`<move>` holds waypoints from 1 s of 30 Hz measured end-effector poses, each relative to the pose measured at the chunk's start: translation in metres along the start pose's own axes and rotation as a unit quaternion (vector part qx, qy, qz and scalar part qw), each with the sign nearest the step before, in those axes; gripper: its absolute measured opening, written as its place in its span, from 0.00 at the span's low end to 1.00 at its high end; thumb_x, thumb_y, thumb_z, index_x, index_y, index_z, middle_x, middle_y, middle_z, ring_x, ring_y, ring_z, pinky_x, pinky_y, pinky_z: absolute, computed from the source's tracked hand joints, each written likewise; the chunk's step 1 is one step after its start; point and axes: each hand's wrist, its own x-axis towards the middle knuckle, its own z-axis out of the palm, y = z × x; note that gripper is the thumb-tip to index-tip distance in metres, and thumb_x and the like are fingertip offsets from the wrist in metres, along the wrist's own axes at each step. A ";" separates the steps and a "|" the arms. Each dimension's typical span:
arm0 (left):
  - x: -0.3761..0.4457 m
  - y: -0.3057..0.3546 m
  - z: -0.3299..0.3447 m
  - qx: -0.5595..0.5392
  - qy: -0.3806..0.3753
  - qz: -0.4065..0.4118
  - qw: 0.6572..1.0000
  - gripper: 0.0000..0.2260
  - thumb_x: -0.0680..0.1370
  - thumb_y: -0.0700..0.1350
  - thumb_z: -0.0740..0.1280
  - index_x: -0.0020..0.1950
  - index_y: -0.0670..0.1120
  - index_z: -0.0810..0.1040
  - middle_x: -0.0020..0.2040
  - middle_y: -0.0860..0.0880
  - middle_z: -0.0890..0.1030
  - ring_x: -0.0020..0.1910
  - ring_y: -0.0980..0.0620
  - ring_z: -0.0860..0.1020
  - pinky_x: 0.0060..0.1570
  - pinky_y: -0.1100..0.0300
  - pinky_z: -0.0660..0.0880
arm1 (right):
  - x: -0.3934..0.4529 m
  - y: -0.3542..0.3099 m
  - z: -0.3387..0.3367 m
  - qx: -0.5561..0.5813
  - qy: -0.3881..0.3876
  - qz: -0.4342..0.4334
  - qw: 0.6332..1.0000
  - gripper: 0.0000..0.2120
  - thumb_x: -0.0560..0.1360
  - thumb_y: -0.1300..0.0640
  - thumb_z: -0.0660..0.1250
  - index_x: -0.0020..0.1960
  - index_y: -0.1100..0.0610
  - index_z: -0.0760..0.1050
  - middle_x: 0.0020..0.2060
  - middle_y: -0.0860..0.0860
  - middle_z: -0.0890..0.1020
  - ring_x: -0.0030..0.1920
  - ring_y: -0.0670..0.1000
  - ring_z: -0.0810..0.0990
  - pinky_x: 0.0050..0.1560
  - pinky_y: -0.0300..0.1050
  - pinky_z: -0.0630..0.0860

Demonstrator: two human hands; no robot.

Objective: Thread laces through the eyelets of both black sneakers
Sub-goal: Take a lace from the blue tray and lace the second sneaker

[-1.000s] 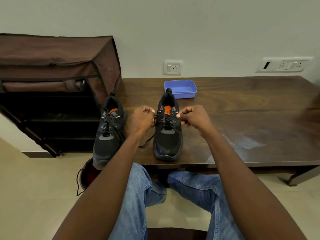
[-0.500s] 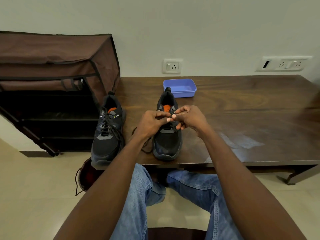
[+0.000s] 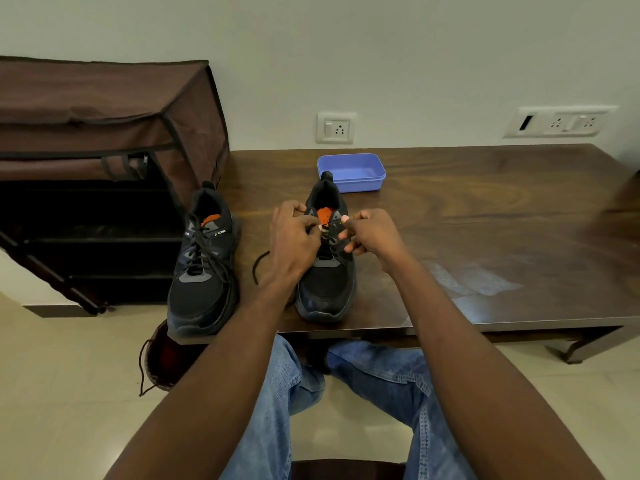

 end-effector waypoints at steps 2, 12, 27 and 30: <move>0.003 0.002 0.001 0.044 -0.021 0.016 0.999 0.09 0.77 0.42 0.70 0.56 0.44 0.85 0.62 0.44 0.74 0.63 0.46 0.68 0.61 0.57 0.65 | 0.005 0.003 -0.001 -0.002 0.021 0.004 1.000 0.07 0.82 0.58 0.64 0.46 0.57 0.75 0.41 0.57 0.84 0.28 0.49 0.78 0.27 0.39 0.71; 0.009 0.006 0.006 0.075 -0.074 0.020 0.994 0.08 0.76 0.40 0.69 0.53 0.43 0.84 0.70 0.45 0.65 0.70 0.46 0.60 0.67 0.57 0.59 | 0.024 0.014 0.008 -0.098 0.040 0.015 0.994 0.13 0.77 0.58 0.70 0.36 0.55 0.71 0.37 0.52 0.78 0.40 0.51 0.75 0.44 0.52 0.75; 0.014 0.001 0.021 -0.165 -0.102 -0.138 0.971 0.05 0.78 0.43 0.71 0.41 0.50 0.82 0.67 0.48 0.67 0.68 0.49 0.62 0.69 0.56 0.61 | 0.023 0.017 0.009 -0.147 0.012 0.015 0.989 0.06 0.76 0.59 0.72 0.51 0.59 0.82 0.48 0.57 0.85 0.52 0.56 0.84 0.56 0.57 0.81; 0.015 0.001 0.026 -0.174 -0.079 -0.164 0.968 0.07 0.77 0.43 0.72 0.39 0.51 0.82 0.71 0.47 0.69 0.72 0.48 0.62 0.68 0.57 0.58 | 0.022 0.020 0.010 -0.157 0.020 -0.003 0.987 0.05 0.76 0.58 0.72 0.52 0.56 0.82 0.48 0.54 0.85 0.50 0.53 0.83 0.56 0.55 0.81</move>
